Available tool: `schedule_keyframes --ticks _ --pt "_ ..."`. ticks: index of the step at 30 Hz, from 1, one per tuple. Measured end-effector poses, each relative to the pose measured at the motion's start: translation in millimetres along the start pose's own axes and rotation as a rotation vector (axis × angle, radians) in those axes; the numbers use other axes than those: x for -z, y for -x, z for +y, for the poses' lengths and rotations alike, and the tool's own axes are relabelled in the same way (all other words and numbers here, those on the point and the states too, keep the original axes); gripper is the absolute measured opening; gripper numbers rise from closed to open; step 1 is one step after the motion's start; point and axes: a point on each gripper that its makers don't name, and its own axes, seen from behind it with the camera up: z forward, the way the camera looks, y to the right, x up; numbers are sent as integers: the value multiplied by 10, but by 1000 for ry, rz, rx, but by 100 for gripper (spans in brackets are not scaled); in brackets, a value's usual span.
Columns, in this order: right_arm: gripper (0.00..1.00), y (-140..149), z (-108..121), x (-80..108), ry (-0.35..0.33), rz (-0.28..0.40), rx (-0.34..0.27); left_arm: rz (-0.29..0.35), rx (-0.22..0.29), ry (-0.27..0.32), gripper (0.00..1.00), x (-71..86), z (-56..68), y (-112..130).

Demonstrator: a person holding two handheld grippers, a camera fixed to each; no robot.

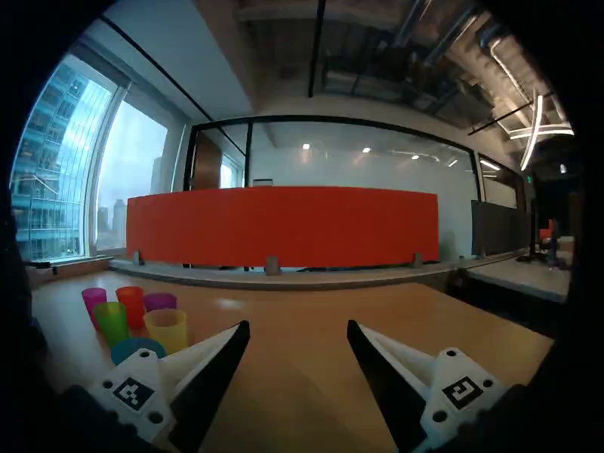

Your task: Pour water

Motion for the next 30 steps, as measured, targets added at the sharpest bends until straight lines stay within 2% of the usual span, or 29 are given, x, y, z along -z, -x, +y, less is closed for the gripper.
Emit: schedule_keyframes --ticks 5,11,18,23,30 --pt "100 0 -41 -15 -15 -16 -8 -12 -34 -10 98 -41 13 -6" --pt "100 -217 -107 -36 -43 -24 -10 -15 -67 -2 98 -70 80 -220" --pt "100 -593 -215 -43 -93 -33 10 -15 -31 41 98 -79 187 -536" --pt "100 -887 -247 -47 -110 -34 18 -15 -8 57 98 -97 205 -846" --pt "100 -1236 -244 -75 -119 -38 47 -18 -13 89 98 -143 183 -1295"
